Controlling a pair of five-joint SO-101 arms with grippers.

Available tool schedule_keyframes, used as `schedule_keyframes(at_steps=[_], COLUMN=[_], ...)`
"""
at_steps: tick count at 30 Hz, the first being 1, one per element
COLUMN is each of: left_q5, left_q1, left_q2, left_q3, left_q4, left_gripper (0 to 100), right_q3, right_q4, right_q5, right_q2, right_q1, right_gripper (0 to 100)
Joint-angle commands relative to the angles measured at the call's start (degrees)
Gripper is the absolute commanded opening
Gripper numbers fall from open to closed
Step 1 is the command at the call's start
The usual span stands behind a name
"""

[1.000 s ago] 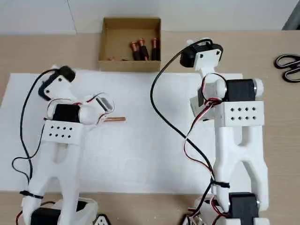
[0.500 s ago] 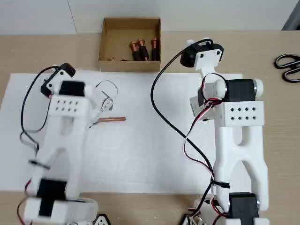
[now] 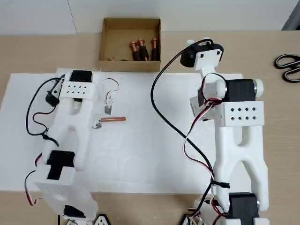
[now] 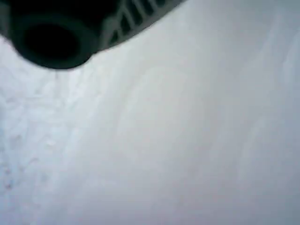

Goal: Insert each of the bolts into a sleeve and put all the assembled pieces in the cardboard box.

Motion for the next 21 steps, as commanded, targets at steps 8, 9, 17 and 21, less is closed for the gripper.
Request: schedule_keyframes(at_steps=[8, 9, 17, 21], left_q5=[7.6, 7.7, 7.9, 7.9], left_q1=[-0.4, -0.4, -0.6, -1.5], left_q2=[-0.2, 0.0, 8.4, 10.0], left_q3=[-2.1, -2.1, -2.4, -2.4], left_q4=[-2.4, -2.4, -3.9, -6.0], left_gripper=[18, 18, 18, 18], right_q3=[-0.4, -0.4, -0.4, -0.4], right_q4=[0.1, 0.1, 0.1, 0.1], right_q5=[-0.7, -0.7, -0.7, -0.7], right_q2=[-2.7, -2.7, -2.7, -2.7], right_q1=[0.1, 0.1, 0.1, 0.1], right_gripper=[0.4, 0.4, 0.4, 0.4])
